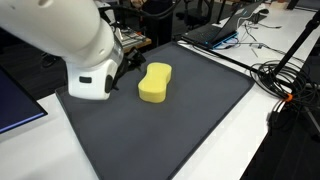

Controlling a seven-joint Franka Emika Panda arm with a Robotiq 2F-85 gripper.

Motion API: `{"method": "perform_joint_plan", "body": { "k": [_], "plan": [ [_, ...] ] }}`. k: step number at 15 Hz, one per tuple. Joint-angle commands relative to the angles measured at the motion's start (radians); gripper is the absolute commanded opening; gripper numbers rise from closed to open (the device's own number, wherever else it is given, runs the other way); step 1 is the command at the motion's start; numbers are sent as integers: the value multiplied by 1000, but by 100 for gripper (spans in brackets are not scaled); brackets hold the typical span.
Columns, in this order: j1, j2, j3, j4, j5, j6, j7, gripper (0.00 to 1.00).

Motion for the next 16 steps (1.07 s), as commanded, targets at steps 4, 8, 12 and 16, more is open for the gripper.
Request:
{"method": "perform_joint_plan", "body": {
  "k": [4, 8, 12, 16],
  "plan": [
    [-18, -105, 11, -174, 42, 105, 15, 100],
    [-24, -196, 4, -360, 57, 227, 39, 100],
    [-52, -283, -2, -534, 97, 340, 71, 100],
    [-120, -381, -1, -707, 213, 442, 56, 100]
  ]
}}
